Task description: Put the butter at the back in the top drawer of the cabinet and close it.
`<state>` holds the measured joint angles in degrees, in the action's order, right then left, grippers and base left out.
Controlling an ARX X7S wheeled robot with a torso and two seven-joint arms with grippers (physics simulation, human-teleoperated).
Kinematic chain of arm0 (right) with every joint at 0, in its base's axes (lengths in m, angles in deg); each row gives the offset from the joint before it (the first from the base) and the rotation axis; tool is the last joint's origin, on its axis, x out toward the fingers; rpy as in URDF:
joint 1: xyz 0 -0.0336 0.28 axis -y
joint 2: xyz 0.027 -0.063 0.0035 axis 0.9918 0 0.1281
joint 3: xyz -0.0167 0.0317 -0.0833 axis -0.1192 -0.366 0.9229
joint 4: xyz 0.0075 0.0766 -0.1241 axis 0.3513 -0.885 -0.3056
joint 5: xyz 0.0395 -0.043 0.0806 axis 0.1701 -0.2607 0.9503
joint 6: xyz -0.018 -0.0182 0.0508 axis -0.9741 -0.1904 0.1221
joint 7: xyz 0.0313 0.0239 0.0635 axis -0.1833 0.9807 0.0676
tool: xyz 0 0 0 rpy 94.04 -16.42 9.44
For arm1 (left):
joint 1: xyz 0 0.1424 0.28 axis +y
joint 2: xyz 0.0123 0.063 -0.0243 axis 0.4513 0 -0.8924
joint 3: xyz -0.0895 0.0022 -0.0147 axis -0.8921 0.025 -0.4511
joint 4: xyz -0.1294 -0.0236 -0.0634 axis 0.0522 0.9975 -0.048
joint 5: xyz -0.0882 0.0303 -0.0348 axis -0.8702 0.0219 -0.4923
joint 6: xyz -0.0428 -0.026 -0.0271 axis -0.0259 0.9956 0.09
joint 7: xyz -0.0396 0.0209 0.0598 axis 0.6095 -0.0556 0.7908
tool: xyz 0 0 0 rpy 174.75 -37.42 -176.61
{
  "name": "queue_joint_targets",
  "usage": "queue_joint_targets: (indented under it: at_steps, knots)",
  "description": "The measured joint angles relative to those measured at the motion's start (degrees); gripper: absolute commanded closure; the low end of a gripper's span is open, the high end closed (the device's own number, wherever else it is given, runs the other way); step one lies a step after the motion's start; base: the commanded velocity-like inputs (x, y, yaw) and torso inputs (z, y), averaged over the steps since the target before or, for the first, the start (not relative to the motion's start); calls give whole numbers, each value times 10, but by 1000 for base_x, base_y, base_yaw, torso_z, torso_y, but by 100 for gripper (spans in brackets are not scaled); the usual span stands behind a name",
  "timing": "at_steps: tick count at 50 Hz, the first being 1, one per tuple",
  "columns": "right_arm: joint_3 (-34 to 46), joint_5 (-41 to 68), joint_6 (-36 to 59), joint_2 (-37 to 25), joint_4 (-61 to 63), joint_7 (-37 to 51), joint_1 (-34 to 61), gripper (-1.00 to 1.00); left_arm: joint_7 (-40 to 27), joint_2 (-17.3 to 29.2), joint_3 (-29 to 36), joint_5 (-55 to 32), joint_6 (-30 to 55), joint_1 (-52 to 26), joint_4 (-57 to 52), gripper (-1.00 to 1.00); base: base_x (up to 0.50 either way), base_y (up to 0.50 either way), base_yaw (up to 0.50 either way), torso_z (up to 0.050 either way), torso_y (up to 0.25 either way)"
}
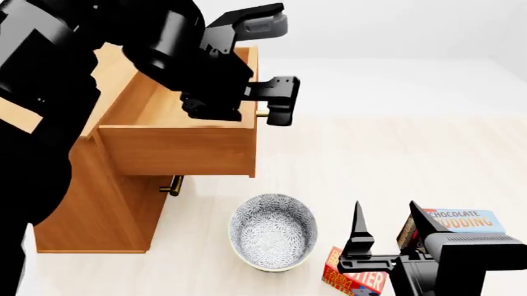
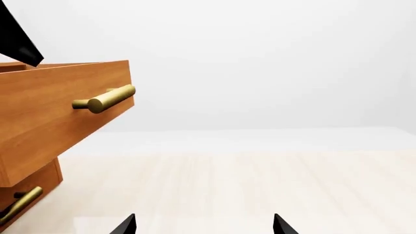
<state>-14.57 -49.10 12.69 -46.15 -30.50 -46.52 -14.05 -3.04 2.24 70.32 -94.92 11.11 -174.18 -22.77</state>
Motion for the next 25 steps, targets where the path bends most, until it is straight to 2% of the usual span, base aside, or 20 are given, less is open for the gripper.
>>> queue_joint_targets:
  at_steps: [12,25]
  knots:
    - [3,0,0,-1,0,2,2,-100,-160,68,-70,-124,-20,8,-123,-100,0,0,0,0,0]
    - [6,1,1,-3,-3,4,4,-100,-288,143,-118,-225,-48,19,-260,-100,0,0,0,0,0]
